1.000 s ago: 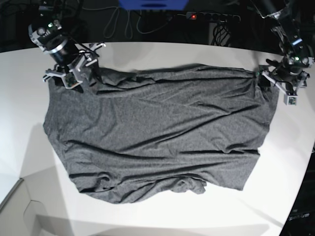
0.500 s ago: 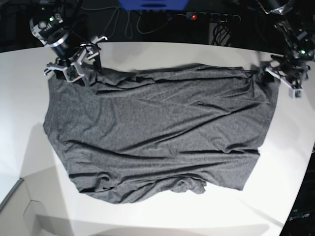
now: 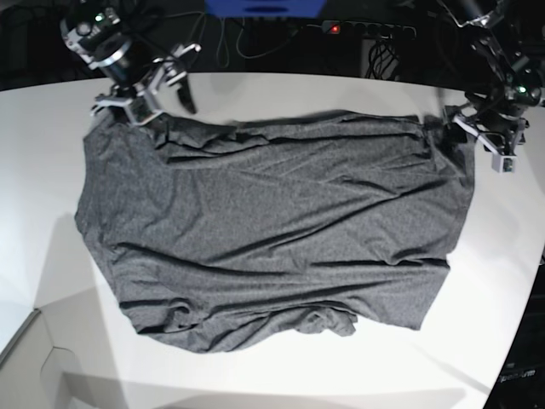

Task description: Layout the t-shirt on the table in an organized manner, then fold the t-shirt properly

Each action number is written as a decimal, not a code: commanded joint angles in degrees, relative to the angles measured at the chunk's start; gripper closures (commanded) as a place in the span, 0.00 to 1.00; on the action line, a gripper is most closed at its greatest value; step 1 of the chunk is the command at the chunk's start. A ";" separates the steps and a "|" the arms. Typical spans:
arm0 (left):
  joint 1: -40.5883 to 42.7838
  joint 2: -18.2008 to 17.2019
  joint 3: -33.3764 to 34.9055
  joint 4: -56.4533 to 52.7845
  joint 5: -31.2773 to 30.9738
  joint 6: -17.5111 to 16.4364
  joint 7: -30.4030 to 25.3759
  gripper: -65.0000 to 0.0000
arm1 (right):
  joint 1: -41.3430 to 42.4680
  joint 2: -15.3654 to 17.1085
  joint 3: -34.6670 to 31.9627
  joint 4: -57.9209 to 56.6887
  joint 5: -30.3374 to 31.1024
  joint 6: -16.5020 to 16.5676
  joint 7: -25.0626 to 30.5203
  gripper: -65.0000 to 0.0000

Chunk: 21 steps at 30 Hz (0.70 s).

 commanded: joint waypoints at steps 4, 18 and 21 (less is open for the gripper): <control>0.32 -0.72 -0.31 -3.43 0.56 -0.32 2.95 0.51 | -1.39 0.32 -0.85 1.10 1.09 -0.21 1.50 0.43; -0.99 -0.90 -0.22 -3.43 0.56 -0.32 3.03 1.00 | -5.08 0.15 -3.93 2.50 1.09 -0.21 1.50 0.44; -1.08 -1.60 -0.57 -2.64 0.47 -0.32 3.12 1.00 | -5.52 0.24 -4.98 2.68 1.09 -0.21 1.50 0.44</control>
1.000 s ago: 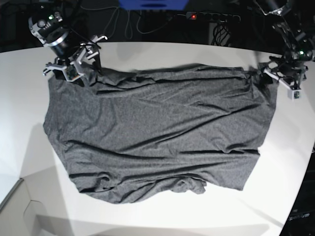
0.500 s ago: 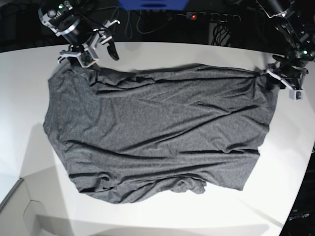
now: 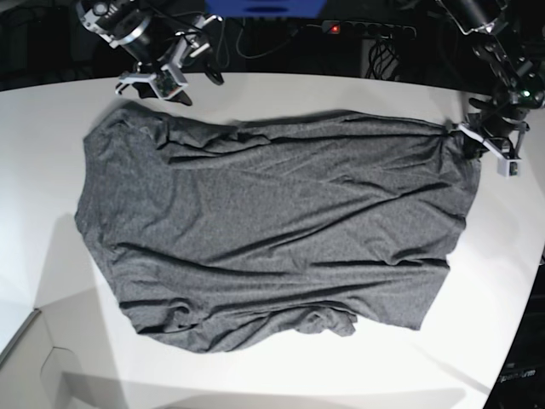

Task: Layout the t-shirt on the table in an organized manner, then fold the t-shirt properly
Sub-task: 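Move the right gripper inward along the edge and grasp the shirt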

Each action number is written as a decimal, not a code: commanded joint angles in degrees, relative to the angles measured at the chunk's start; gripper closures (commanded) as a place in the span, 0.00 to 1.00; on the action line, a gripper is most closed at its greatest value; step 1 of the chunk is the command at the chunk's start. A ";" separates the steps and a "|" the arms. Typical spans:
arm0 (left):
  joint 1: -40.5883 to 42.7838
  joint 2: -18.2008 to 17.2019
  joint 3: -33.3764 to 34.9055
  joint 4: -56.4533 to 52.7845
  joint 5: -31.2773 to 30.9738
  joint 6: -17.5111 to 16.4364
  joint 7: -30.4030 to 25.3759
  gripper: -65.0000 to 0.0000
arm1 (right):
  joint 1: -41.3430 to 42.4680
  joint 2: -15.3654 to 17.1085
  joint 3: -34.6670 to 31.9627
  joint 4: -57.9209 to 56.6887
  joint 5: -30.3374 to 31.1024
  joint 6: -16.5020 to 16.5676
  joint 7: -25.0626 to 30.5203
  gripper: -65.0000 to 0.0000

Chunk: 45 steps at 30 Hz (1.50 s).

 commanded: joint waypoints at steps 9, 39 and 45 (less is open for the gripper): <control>0.10 0.24 -4.77 9.17 2.37 -0.23 4.24 1.00 | -0.17 0.13 -1.52 0.64 0.98 -0.03 1.39 0.43; -0.96 -1.17 -4.77 8.99 2.37 -0.23 4.24 1.00 | 17.24 -4.88 -4.68 -16.06 0.89 -0.03 0.95 0.44; -0.96 -1.17 -4.68 8.90 2.46 -0.23 4.24 1.00 | 18.73 -5.67 -4.77 -18.08 0.89 -0.03 0.95 0.44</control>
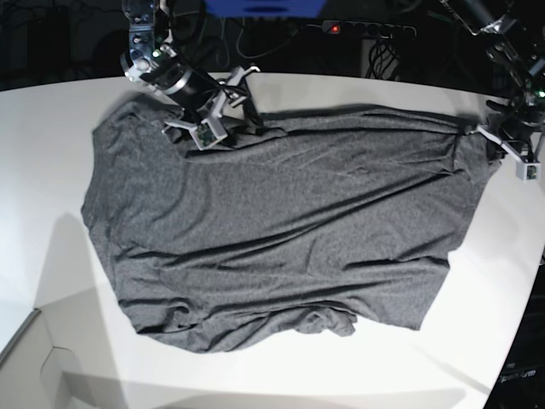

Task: Layout the t-shirt on the table in an organized manner, then fold the t-shirt properly
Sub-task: 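Move the right gripper inward along the edge and grasp the shirt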

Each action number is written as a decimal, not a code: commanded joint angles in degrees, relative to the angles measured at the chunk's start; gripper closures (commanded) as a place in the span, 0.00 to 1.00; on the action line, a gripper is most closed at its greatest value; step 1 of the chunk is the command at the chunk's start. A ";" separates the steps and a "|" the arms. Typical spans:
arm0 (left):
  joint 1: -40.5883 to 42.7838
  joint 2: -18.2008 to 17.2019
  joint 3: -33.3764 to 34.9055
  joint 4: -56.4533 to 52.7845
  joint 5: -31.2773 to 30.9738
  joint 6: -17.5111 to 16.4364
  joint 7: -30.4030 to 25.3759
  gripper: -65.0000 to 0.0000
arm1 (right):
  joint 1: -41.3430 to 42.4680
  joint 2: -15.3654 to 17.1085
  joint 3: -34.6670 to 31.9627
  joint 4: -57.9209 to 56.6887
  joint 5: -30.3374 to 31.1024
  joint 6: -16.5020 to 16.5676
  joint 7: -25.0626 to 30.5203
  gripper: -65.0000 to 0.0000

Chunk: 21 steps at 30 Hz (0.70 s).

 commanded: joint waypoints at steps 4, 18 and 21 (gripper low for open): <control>-0.43 -0.93 -0.11 0.75 -0.49 0.14 -0.92 1.00 | 0.86 -0.72 -0.14 0.87 1.26 0.21 1.43 0.46; -1.40 -1.01 -0.20 1.28 -0.58 0.14 -0.83 1.00 | -2.57 -0.45 -0.31 5.35 1.26 0.21 1.43 1.00; -1.84 -1.10 -0.29 2.16 -0.58 0.14 -0.83 1.00 | -5.82 -0.45 -0.31 9.83 1.26 0.21 1.43 1.00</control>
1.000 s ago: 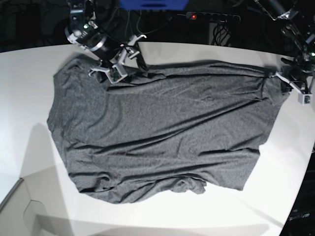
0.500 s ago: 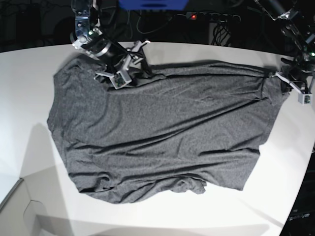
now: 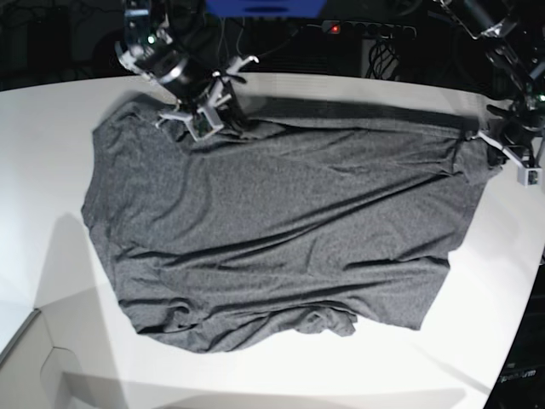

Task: Layout the t-shirt on the table in an organized manner, then fold the t-shirt properly
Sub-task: 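Move the right gripper inward along the edge and grasp the shirt, then drag the grasped fabric across the shirt with both grippers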

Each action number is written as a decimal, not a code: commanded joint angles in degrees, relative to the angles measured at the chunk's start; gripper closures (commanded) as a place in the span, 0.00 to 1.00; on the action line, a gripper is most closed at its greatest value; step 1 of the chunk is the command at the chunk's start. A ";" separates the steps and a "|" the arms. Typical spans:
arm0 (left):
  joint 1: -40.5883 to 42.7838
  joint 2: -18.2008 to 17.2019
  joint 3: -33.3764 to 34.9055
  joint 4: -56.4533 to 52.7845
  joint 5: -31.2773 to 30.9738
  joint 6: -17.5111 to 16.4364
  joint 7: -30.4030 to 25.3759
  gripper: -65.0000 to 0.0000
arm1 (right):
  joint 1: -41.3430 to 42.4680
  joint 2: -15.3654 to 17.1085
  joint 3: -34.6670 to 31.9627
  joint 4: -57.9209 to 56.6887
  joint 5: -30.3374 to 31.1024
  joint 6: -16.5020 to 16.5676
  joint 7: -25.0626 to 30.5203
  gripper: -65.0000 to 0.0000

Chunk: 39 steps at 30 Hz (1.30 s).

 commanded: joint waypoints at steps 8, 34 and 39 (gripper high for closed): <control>-0.97 -1.21 -0.27 5.61 -0.58 0.12 -1.03 1.00 | -7.90 1.55 -5.13 8.30 1.40 0.30 1.71 1.00; -3.25 -2.71 -0.36 5.70 -0.32 0.12 -1.03 1.00 | -10.89 6.91 -9.79 8.30 1.31 0.30 1.71 1.00; -5.80 -2.71 -0.09 5.70 -0.23 0.12 -1.03 1.00 | -7.20 6.82 -9.70 8.04 1.31 0.30 1.62 1.00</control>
